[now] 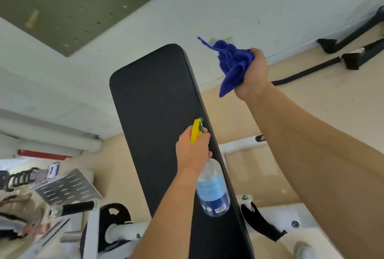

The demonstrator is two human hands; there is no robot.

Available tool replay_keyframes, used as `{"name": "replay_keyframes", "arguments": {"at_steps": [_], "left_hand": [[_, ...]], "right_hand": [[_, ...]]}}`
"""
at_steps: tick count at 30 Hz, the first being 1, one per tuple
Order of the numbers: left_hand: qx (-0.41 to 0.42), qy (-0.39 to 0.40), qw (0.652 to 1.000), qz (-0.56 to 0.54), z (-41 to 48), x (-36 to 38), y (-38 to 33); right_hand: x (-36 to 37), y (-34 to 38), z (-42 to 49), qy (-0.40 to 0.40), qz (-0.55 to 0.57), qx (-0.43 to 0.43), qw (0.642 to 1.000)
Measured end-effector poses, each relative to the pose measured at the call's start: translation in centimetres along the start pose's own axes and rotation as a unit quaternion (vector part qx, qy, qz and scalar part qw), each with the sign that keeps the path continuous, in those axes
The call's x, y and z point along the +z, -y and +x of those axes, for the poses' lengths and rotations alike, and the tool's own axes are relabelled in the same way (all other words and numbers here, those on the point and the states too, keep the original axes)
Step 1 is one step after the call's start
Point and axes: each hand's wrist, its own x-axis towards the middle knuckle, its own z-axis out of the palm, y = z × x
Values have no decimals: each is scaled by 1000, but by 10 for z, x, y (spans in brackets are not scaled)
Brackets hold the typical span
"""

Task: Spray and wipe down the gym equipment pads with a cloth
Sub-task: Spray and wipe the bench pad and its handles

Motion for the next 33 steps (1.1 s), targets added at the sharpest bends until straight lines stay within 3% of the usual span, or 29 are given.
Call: {"name": "replay_keyframes", "arguments": {"at_steps": [7,15,18,22,25,27,33], "left_hand": [[29,-42,998,28,25,7,-36],[47,-73,995,49,55,1,-90],[37,-61,995,73,58,-6,-97],[22,-55,997,54,55,-25,-88],[33,-60,997,24,56,-38,-80],[42,-67,997,20,59,-44,-77],[61,-63,996,30,68,-52,-78]], "right_hand": [[18,7,13,9,82,54,995],[34,4,32,56,-48,-24,997],[44,-1,39,74,-153,-26,985],[68,-27,49,102,-386,-93,912],[66,-71,59,141,-549,-132,813],[45,-103,56,120,-613,-174,761],[-46,-150,-27,35,-643,-189,741]]}}
